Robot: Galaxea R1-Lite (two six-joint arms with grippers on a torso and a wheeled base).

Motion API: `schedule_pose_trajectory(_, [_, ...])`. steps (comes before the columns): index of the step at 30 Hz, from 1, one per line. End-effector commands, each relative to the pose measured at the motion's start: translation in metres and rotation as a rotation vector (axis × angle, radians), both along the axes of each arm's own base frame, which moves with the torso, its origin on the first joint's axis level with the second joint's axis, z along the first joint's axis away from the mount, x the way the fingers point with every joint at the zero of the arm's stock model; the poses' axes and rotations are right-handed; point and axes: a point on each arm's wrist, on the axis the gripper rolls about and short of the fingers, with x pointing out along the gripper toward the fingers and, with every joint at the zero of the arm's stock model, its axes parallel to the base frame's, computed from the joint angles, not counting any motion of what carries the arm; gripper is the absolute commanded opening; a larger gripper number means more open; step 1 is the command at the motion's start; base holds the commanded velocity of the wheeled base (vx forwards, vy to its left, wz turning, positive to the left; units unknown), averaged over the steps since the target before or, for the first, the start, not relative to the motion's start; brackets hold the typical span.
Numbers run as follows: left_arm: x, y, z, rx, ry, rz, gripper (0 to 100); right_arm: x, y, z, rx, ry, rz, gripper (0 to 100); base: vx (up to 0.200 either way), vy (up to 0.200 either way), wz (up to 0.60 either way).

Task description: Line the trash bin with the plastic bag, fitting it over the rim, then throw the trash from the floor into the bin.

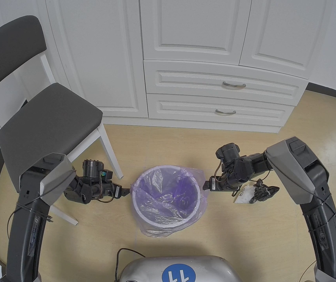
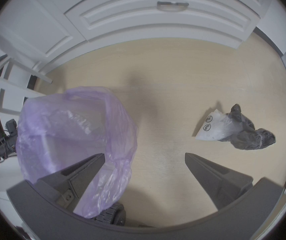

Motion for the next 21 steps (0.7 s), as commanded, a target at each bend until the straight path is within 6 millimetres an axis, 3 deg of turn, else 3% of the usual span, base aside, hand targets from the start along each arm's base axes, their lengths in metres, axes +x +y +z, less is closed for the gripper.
schedule_pose_trajectory(1, [-0.025, 0.020, 0.083, 0.049, -0.131, -0.070, 100, -0.039, -0.010, 0.066, -0.029, -0.192, 0.109, 100, 0.000, 0.000, 0.00])
schedule_pose_trajectory(6, [-0.032, 0.023, 0.107, 0.051, -0.165, -0.062, 100, -0.063, 0.000, 0.061, -0.057, -0.348, 0.211, 100, 0.000, 0.000, 0.00])
schedule_pose_trajectory(12, [-0.042, 0.022, 0.125, 0.053, -0.187, -0.068, 100, -0.092, 0.032, 0.055, -0.032, -0.540, 0.297, 100, 0.000, 0.000, 0.00])
schedule_pose_trajectory(21, [-0.052, 0.012, 0.140, 0.046, -0.216, -0.095, 100, -0.117, 0.068, 0.055, -0.049, -0.544, 0.394, 100, 0.000, 0.000, 0.00])
